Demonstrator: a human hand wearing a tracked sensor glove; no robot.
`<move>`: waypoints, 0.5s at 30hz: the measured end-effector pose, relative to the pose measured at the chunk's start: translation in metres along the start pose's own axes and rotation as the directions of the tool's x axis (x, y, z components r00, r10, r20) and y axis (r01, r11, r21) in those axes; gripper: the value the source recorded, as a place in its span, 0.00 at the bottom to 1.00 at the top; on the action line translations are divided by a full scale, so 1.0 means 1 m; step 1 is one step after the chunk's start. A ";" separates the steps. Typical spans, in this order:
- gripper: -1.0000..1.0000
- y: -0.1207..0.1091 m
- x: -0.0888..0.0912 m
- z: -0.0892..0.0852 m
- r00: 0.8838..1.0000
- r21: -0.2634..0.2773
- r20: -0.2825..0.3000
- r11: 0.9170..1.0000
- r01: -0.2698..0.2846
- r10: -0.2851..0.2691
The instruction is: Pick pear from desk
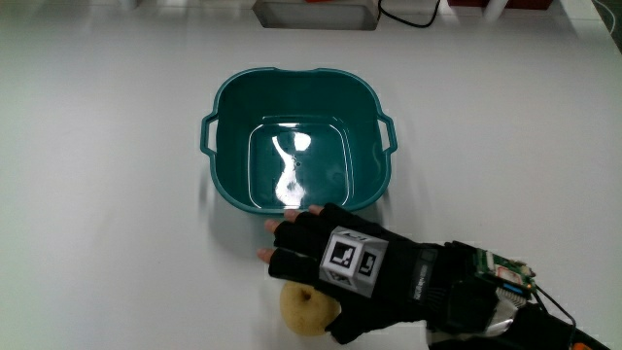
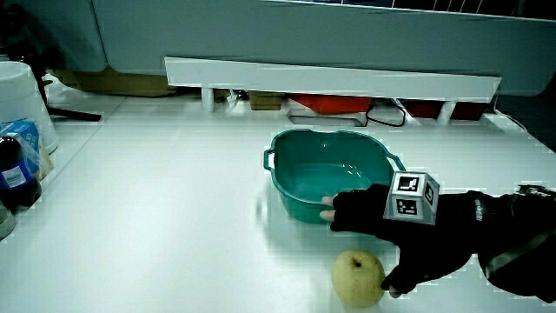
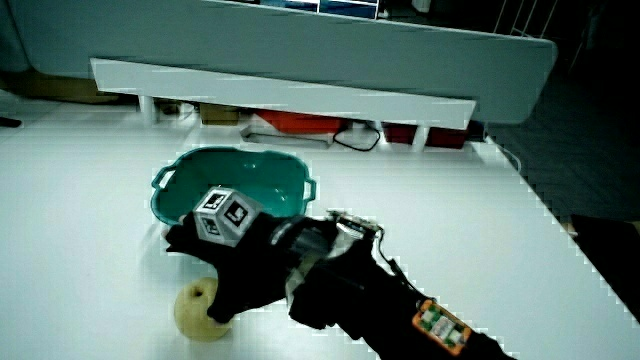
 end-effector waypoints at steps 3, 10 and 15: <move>0.50 0.004 -0.002 -0.002 1.000 -0.007 0.006 1.000 0.002 -0.002; 0.50 0.014 -0.007 -0.009 1.000 -0.036 0.008 0.999 -0.022 0.022; 0.52 0.021 -0.010 -0.012 0.999 -0.076 -0.013 0.996 -0.044 0.043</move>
